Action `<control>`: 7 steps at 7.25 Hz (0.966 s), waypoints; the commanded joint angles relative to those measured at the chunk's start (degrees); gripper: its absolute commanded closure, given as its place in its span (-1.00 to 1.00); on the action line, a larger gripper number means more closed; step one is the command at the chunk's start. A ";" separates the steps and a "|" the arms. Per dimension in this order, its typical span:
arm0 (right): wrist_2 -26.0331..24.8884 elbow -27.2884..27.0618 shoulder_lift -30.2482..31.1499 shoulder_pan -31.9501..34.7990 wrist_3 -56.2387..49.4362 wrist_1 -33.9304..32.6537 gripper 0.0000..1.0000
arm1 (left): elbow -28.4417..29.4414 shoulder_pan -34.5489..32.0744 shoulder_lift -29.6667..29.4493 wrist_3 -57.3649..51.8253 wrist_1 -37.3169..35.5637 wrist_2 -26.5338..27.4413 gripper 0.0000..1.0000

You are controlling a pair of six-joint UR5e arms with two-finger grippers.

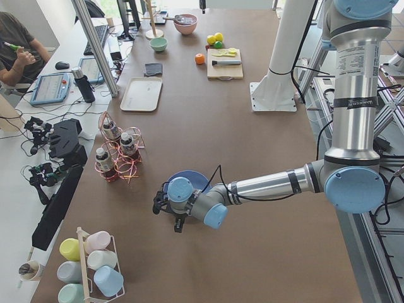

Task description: Pick orange to plate

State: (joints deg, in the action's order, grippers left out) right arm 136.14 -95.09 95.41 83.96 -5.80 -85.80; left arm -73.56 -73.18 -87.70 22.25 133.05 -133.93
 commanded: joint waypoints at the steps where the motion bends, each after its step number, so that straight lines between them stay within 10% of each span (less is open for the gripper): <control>1: 0.00 -0.27 0.04 -0.11 0.09 0.02 -1.00 | 0.17 2.50 -0.01 2.96 1.85 -0.01 -0.75; 4: 0.17 -0.27 0.12 -0.11 0.00 0.02 -1.00 | 0.88 3.57 0.08 3.50 2.57 -0.01 -0.43; 6: 0.70 -0.27 0.13 -0.11 0.00 0.02 -1.00 | 0.79 3.66 0.08 4.29 2.57 -0.01 0.78; 7: 0.70 -0.27 0.04 -0.11 0.00 0.02 -1.00 | 0.53 3.66 0.34 4.30 2.66 -0.19 1.00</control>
State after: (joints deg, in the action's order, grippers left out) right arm 136.76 -95.36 95.52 83.85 -5.80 -85.78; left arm -72.81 -69.56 -87.55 26.40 135.62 -133.99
